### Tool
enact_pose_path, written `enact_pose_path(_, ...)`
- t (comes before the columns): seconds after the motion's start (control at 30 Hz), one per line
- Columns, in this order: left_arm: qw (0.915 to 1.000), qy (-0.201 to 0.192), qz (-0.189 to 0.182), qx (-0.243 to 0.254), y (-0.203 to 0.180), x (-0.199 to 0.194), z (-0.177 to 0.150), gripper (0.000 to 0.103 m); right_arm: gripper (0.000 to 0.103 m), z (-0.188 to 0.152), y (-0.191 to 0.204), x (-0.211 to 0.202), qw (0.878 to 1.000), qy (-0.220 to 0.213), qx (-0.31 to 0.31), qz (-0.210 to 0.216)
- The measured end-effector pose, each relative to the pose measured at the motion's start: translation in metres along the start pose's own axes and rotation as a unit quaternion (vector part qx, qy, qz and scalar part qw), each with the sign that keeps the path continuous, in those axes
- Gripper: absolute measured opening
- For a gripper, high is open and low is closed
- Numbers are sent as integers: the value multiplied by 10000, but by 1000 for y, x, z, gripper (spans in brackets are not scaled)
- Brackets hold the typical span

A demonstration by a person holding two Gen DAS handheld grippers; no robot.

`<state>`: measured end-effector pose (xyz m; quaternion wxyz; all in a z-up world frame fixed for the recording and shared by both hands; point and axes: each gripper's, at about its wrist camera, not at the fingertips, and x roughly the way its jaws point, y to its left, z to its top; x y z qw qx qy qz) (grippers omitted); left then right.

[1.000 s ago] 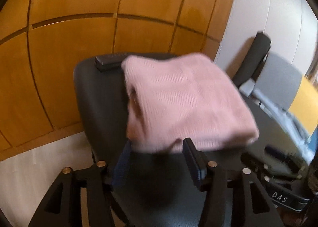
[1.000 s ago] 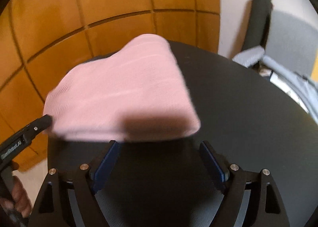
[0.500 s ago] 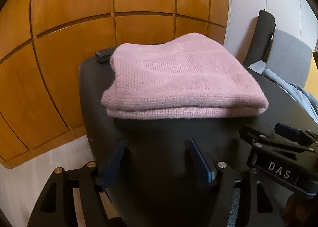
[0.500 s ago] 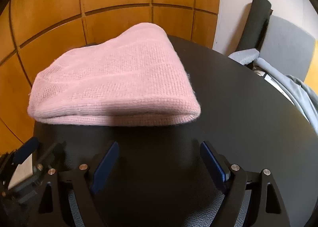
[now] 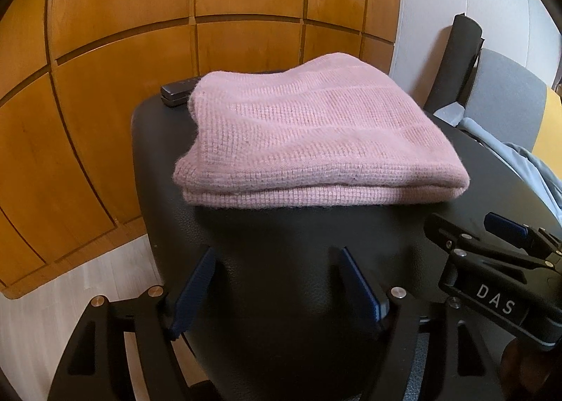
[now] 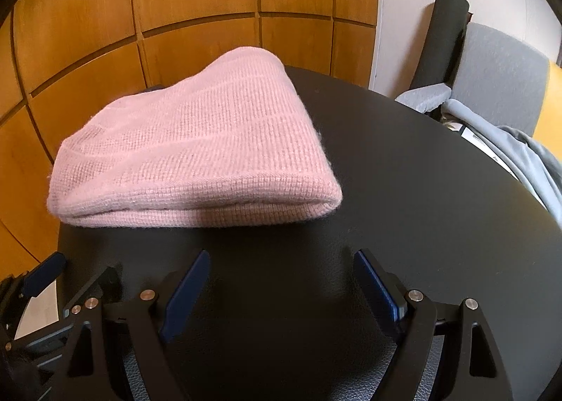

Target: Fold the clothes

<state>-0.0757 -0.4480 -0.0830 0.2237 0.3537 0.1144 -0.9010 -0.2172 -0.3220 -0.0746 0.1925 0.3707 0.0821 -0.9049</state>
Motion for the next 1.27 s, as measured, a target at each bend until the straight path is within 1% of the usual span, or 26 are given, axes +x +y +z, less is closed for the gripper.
enact_pose_path(0.27, 9993, 120, -127, -334, 6, 3, 7, 75, 85, 1, 4, -3, 9999, -145, -76, -28)
enact_pose_path(0.6, 9985, 146, -202, -483, 9, 4, 9, 75, 85, 1, 5, -3, 9998, -151, -88, -23)
enact_pose_path(1.03, 9986, 132, -149, -500, 7, 4, 10, 75, 85, 0, 3, -2, 9998, -161, -94, 7)
enact_pose_path(1.2, 9984, 64, -119, -554, 8, 7, 10, 73, 85, 0, 3, -1, 9998, -147, -93, 14)
enact_pose_path(1.27, 9988, 58, -85, -484, 6, 7, 10, 73, 85, 0, 3, 0, 9999, -142, -82, 16)
